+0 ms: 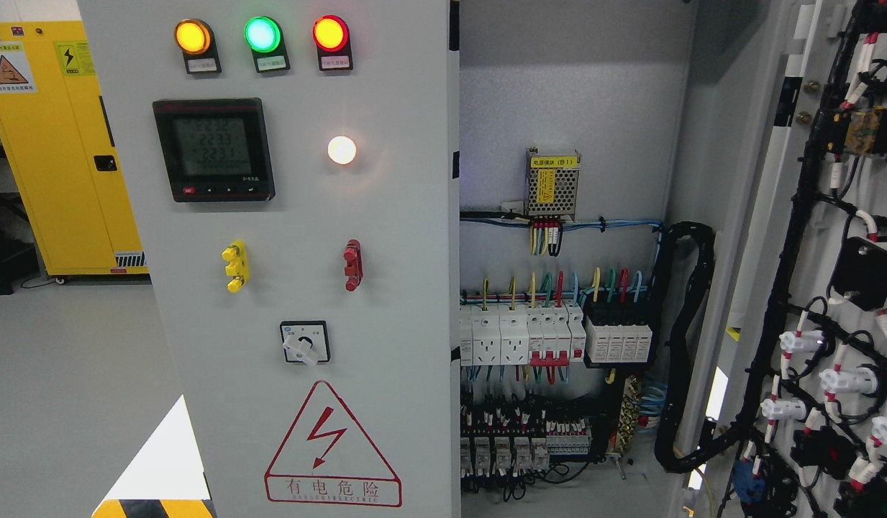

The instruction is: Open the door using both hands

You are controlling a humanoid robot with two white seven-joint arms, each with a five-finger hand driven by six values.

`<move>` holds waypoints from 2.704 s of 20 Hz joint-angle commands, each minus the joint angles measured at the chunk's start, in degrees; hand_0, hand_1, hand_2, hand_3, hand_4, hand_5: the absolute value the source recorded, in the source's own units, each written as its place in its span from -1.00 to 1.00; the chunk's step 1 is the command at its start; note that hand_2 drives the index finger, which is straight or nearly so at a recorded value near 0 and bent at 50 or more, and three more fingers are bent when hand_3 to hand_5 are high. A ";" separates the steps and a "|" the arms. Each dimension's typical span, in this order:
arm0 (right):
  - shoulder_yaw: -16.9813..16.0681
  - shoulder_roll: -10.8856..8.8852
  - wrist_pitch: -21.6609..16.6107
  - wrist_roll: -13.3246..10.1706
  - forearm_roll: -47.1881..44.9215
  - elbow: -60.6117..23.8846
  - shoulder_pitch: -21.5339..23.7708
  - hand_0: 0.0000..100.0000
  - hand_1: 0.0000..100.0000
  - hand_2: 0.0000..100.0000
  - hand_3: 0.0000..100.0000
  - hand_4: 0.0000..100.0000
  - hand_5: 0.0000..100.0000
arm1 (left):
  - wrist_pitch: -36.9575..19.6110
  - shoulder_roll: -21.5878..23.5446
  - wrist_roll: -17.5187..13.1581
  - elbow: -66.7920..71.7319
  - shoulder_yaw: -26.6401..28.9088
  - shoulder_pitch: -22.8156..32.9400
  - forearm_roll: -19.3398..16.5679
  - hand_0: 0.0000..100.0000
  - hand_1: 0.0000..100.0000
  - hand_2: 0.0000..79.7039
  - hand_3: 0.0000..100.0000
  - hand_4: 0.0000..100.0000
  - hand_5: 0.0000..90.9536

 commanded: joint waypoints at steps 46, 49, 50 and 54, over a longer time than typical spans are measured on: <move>6.67 -2.99 -24.35 -0.09 0.08 -108.98 5.84 -0.56 -0.98 -1.00 -1.00 -1.00 -1.00 | 0.40 -1.18 12.18 19.88 8.07 -4.61 -3.94 -1.00 -1.00 -1.00 -1.00 -1.00 -1.00; 8.00 -2.37 -23.04 -0.17 0.70 -108.63 2.32 -0.56 -0.98 -1.00 -1.00 -1.00 -1.00 | 0.40 -1.18 12.18 19.88 8.07 -4.61 -3.94 -1.00 -1.00 -1.00 -1.00 -1.00 -1.00; 8.00 -2.20 -22.34 -0.17 1.22 -108.45 0.57 -0.56 -0.98 -1.00 -1.00 -1.00 -1.00 | 0.40 -1.18 12.27 19.88 8.07 -4.61 -3.94 -1.00 -1.00 -1.00 -1.00 -1.00 -1.00; 7.30 -1.67 -13.75 -0.61 1.23 -106.70 -8.22 -0.56 -0.98 -1.00 -1.00 -1.00 -1.00 | 0.31 -1.27 12.18 19.88 8.25 -4.61 -3.94 -1.00 -1.00 -1.00 -1.00 -1.00 -1.00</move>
